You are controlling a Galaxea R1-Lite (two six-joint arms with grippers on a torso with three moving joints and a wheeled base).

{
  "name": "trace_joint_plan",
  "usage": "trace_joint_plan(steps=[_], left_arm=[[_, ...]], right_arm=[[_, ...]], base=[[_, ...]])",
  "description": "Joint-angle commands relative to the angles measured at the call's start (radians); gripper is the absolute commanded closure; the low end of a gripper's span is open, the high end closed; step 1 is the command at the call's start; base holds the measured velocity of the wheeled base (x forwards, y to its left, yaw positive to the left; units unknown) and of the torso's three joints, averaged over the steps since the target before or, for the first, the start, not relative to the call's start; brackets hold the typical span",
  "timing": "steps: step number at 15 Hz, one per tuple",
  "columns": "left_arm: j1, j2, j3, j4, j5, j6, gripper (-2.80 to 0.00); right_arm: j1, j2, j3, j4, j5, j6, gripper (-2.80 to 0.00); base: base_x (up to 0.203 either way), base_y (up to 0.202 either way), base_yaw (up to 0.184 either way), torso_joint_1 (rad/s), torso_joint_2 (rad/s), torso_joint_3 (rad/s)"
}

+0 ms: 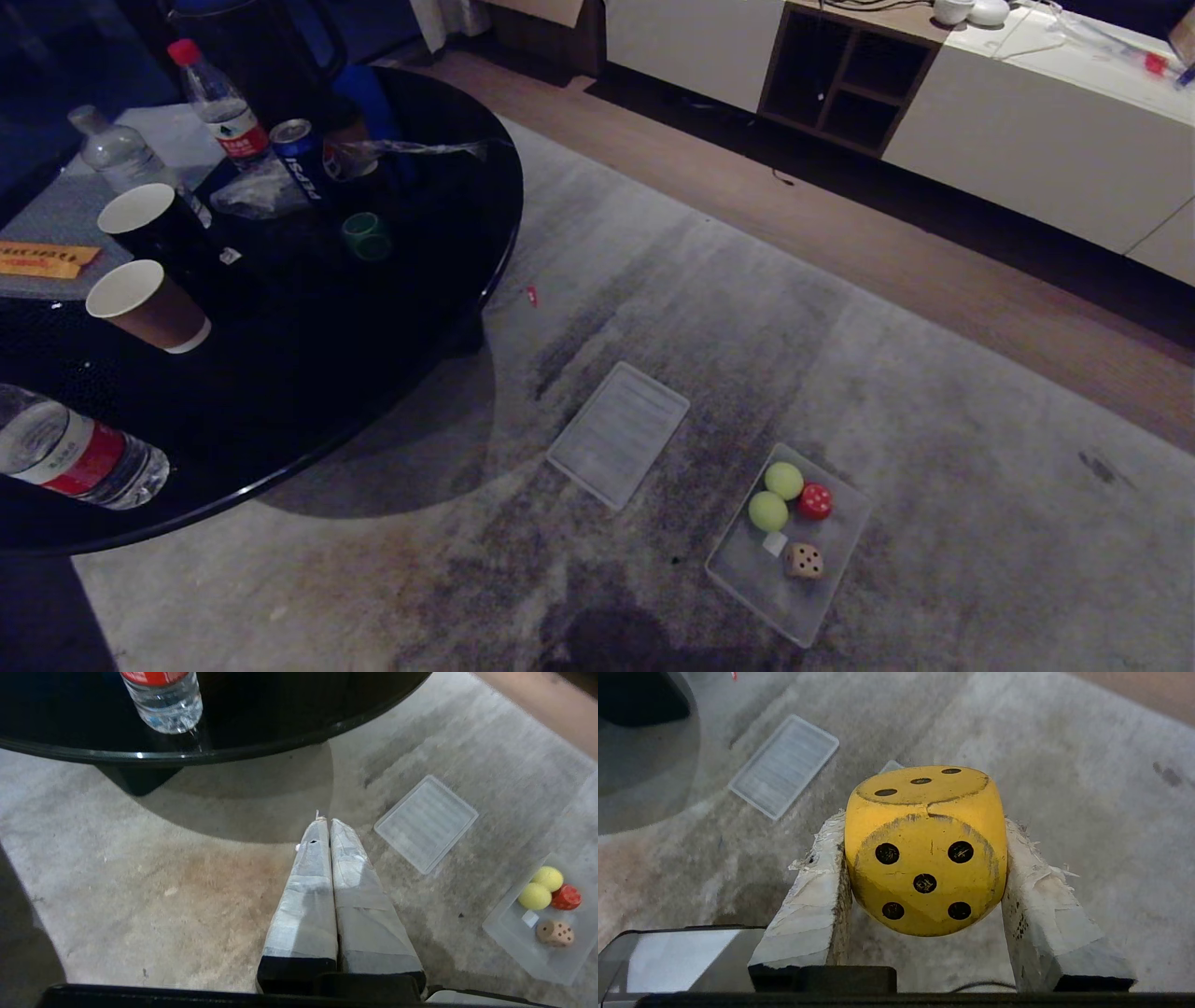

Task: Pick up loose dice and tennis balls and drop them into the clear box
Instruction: Put the toys in the box

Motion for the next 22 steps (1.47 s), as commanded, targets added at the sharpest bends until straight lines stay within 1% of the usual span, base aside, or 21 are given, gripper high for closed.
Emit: trace_joint_plan(steps=[1,22], left_arm=[[0.000,-0.002,0.000,0.000,0.001,-0.001,0.00],[0.000,0.000,0.000,0.000,0.001,-0.001,0.00]], right_arm=[[0.000,0.000,0.000,0.000,0.000,0.001,0.00],[0.000,0.000,0.000,0.000,0.000,0.002,0.00]], base=[[0.000,0.000,0.000,-0.002,0.00,-0.197],[0.000,0.000,0.000,0.002,0.00,-0.197]])
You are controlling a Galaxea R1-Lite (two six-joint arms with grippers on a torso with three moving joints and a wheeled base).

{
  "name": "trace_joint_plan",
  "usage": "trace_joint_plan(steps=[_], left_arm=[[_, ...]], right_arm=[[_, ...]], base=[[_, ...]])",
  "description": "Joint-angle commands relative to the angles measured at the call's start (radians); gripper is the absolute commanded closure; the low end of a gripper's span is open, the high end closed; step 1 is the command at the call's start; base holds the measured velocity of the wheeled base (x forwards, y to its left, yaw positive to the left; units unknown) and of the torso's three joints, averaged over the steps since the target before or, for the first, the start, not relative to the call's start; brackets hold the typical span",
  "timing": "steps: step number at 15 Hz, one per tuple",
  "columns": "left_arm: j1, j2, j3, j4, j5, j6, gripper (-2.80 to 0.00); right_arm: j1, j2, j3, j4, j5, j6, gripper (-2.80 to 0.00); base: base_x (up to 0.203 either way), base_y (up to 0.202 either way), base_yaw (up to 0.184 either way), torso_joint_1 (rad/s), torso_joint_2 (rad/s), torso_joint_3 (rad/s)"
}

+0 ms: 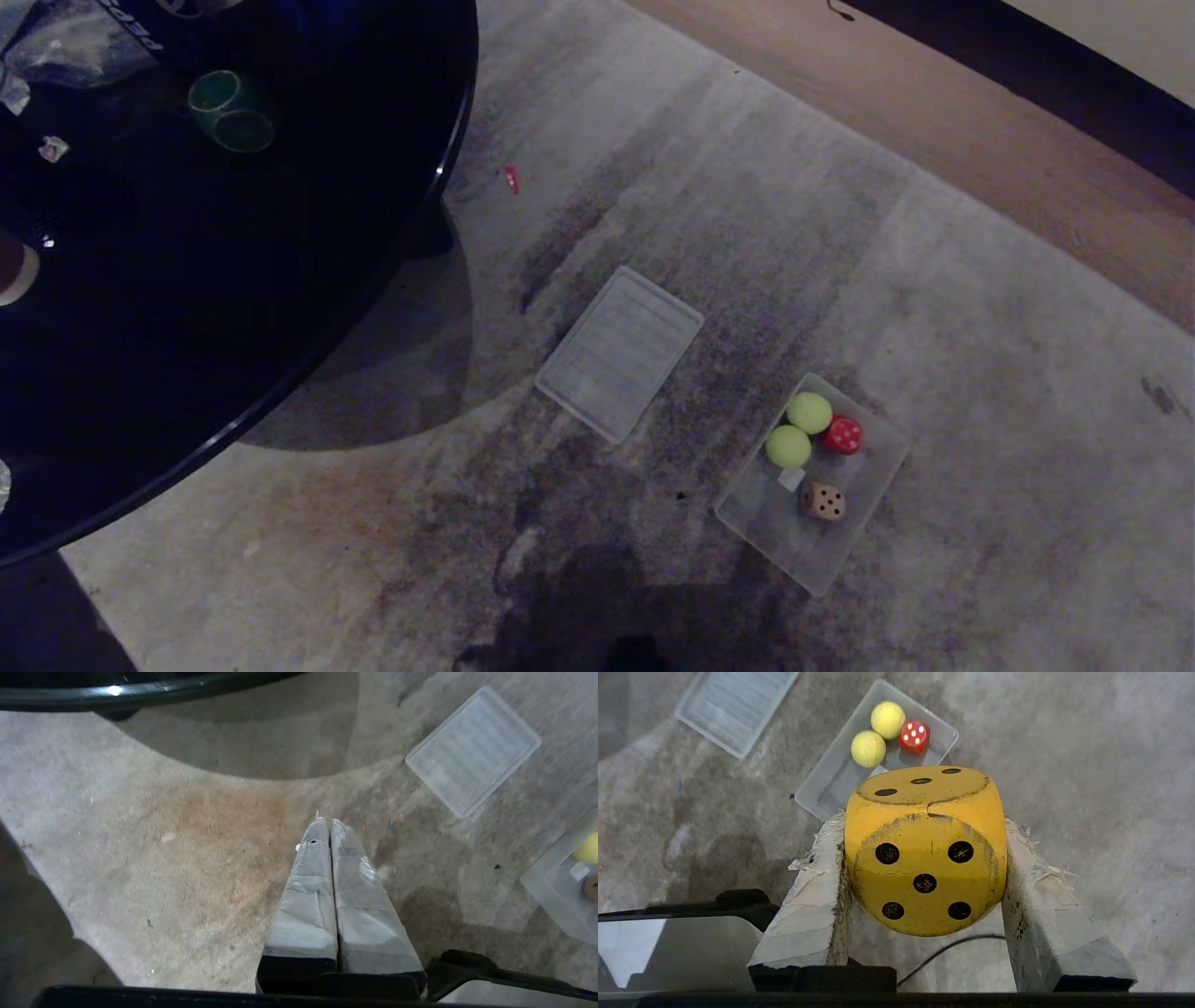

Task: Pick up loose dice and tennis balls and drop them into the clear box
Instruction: Put the toys in the box

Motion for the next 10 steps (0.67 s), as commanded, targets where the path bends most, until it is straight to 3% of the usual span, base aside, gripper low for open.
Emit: trace_joint_plan(steps=[1,10], left_arm=[[0.000,-0.001,0.000,0.000,0.001,-0.002,0.00],[0.000,-0.002,0.000,0.000,0.000,-0.002,0.00]], right_arm=[[-0.001,0.000,0.000,0.001,0.000,0.001,0.00],[0.001,0.000,0.000,0.001,0.000,0.001,0.00]], base=[[0.000,0.000,0.000,0.003,0.00,-0.203],[0.000,0.000,0.000,0.003,0.00,-0.201]])
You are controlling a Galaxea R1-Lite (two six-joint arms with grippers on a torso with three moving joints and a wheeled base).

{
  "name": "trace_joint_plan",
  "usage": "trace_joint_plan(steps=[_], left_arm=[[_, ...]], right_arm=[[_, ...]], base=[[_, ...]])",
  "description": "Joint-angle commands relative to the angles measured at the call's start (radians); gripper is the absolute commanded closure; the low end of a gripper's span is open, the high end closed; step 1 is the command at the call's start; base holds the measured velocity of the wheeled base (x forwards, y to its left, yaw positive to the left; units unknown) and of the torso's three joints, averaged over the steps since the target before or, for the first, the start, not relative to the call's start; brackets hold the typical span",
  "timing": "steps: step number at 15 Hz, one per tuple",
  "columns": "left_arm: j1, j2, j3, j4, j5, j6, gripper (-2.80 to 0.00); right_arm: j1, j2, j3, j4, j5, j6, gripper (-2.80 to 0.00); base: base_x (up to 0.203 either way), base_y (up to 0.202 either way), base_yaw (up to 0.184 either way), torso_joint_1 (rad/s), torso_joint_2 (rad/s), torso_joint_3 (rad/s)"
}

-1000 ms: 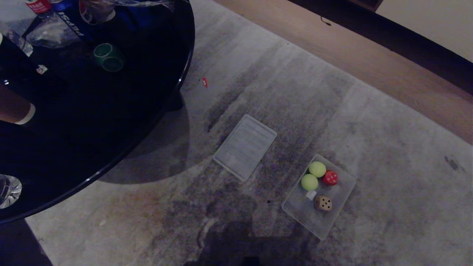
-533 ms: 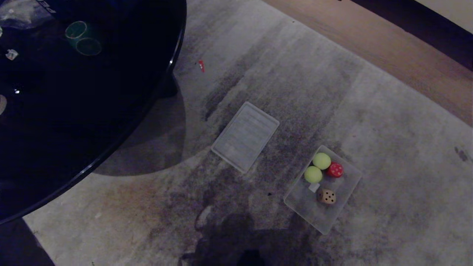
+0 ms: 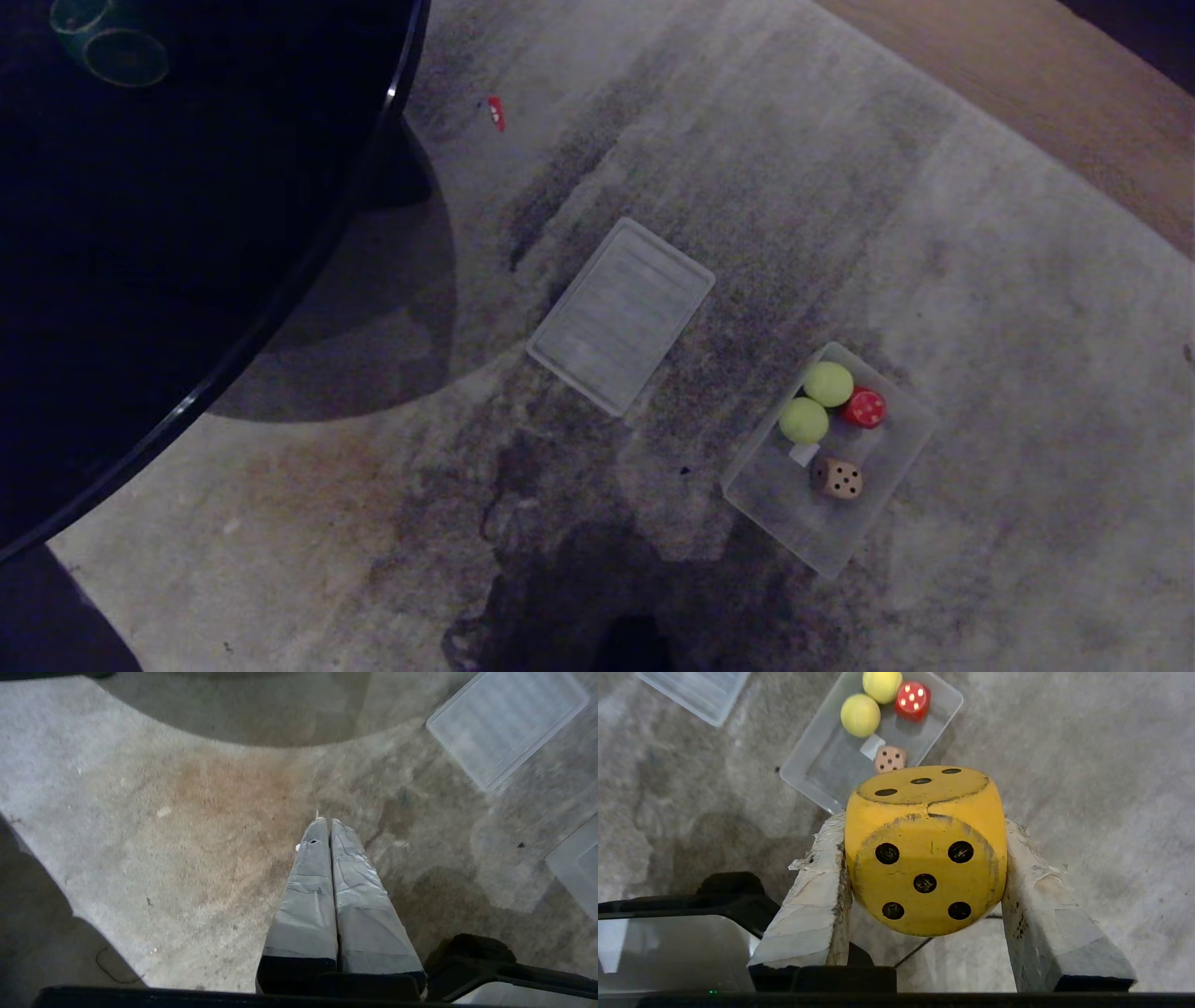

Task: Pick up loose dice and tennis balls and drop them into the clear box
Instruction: Put the toys in the box

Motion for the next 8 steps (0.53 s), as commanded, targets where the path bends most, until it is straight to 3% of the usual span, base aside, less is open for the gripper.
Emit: trace_joint_plan(steps=[1,8], left_arm=[[0.000,-0.001,0.000,0.000,0.001,-0.001,0.00],[0.000,-0.001,0.000,0.000,0.001,-0.001,0.00]], right_arm=[[0.000,0.000,0.000,0.001,0.000,0.001,0.00],[-0.001,0.000,0.000,0.001,0.000,0.001,0.00]], base=[[0.000,0.000,0.000,0.002,-0.01,-0.202],[0.000,0.000,0.000,0.002,0.00,-0.196]])
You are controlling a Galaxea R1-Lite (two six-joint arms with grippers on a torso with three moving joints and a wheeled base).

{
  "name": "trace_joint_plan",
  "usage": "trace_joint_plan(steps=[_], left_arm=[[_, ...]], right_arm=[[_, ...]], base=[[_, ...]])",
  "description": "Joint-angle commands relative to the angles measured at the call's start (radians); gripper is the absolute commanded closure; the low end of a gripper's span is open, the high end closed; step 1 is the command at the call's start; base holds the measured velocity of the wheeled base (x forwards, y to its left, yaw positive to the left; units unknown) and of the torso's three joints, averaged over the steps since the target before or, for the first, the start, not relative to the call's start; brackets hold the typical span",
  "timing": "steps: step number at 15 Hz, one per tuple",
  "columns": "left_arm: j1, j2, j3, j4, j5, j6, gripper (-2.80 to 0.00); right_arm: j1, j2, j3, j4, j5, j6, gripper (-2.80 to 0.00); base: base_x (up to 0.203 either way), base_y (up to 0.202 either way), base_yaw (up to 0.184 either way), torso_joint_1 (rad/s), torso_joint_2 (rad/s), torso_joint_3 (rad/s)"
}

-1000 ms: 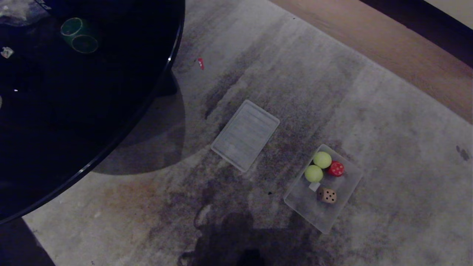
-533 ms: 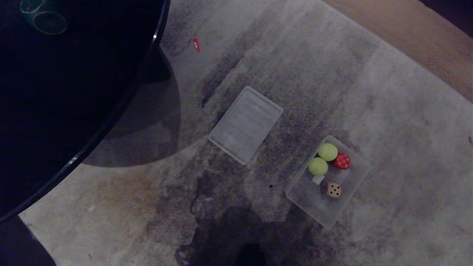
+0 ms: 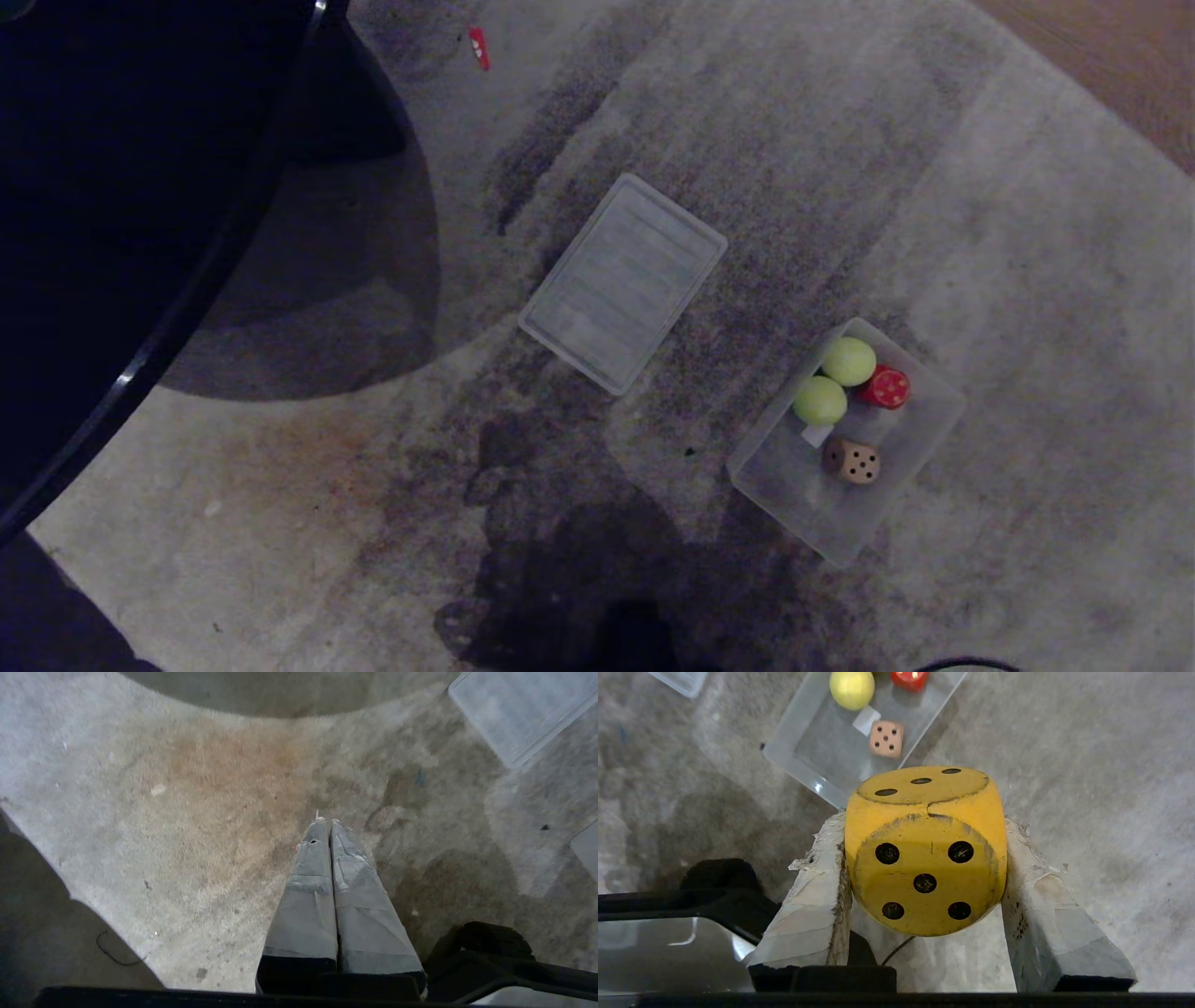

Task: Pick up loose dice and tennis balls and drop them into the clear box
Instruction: Put the toys in the box

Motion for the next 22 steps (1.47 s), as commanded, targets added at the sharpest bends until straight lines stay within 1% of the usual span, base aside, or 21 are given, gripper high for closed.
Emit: trace_joint_plan(steps=[1,7,14,16,18,19,22], left_arm=[[0.000,0.000,0.000,0.000,0.001,-0.001,0.00],[0.000,-0.002,0.000,0.000,0.001,0.000,0.00],[0.000,0.000,0.000,0.000,0.000,0.000,0.00],[0.000,-0.001,0.000,0.000,0.000,0.000,0.00],[0.000,-0.001,0.000,0.000,0.001,0.000,0.00],[0.000,-0.002,0.000,0.000,0.001,0.000,0.00],[0.000,0.000,0.000,0.000,0.000,0.000,0.00]], right_arm=[[0.001,0.000,0.000,0.001,0.000,0.000,0.00],[0.001,0.000,0.000,0.001,0.000,-0.001,0.00],[0.001,-0.001,0.000,0.001,0.000,-0.009,0.00],[0.001,0.004,-0.034,0.008,0.007,-0.008,0.00],[0.000,0.084,-0.083,0.030,0.026,-0.002,0.00],[0.000,0.159,-0.117,0.036,0.031,0.014,0.00],[0.001,0.462,-0.226,0.040,0.053,0.088,0.00]], base=[[0.000,0.000,0.000,0.002,0.00,-0.196],[0.000,0.000,0.000,0.003,0.00,-0.185],[0.000,0.000,0.000,0.000,0.00,-0.017],[0.000,0.000,0.000,0.000,0.00,0.000],[0.000,0.000,0.000,0.000,0.00,0.000],[0.000,0.000,0.000,0.000,0.00,0.000],[0.000,0.000,0.000,0.000,0.00,0.000]])
